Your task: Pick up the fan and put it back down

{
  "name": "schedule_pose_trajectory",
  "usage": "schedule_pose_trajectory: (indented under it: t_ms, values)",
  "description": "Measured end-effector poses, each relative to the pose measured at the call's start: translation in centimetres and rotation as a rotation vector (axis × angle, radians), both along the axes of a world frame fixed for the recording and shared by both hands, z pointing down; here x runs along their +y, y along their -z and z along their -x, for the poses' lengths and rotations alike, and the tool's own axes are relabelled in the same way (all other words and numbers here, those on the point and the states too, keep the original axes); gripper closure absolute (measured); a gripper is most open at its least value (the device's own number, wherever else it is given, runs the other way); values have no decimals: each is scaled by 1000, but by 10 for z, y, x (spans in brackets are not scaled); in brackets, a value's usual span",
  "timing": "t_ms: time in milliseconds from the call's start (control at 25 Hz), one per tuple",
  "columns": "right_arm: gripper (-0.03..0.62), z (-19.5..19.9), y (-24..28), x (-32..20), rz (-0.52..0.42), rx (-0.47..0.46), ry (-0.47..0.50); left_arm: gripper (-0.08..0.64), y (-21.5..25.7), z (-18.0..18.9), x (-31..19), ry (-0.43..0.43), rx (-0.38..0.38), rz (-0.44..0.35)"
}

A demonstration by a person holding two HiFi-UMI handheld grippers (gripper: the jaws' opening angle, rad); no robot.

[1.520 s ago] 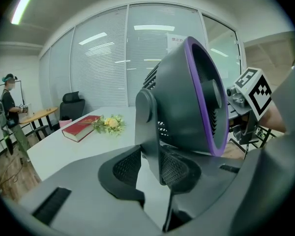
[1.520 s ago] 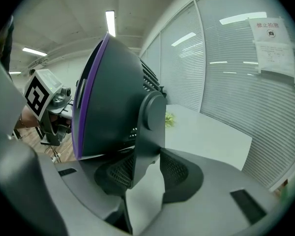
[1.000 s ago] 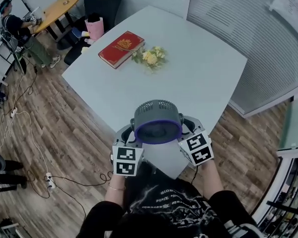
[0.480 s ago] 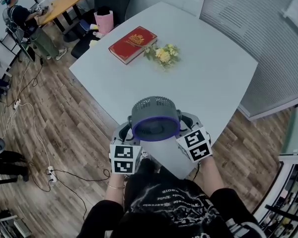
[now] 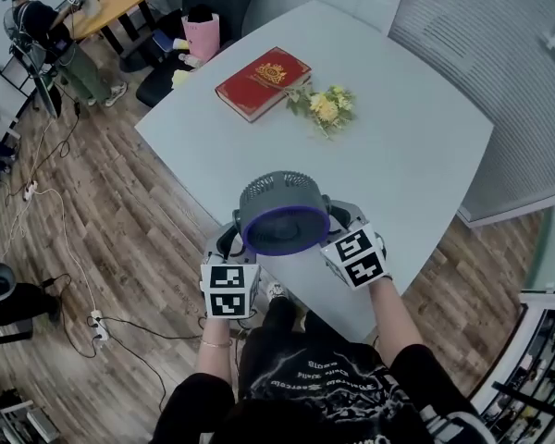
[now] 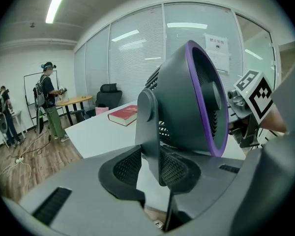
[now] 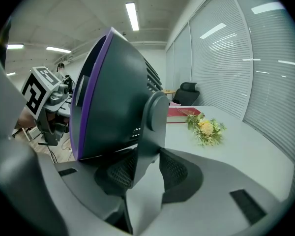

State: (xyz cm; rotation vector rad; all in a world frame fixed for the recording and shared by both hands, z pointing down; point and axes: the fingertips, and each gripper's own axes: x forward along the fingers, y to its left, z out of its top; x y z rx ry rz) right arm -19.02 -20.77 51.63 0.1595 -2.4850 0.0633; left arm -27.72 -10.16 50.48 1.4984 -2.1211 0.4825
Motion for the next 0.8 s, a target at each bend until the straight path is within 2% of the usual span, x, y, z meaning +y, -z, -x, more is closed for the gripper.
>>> schedule_pose_trajectory:
  t_ms: [160,680,800]
  values:
    - [454,27,-12,-5,17,15,9,456,-12,25,-5,-12,8,31]
    - [457,109,-46,-26,70,4,18,462,-48,107,-24,52,51,36]
    - [457,122,-59,-31,85,6,11,462,-62,121,-29,44,37,60]
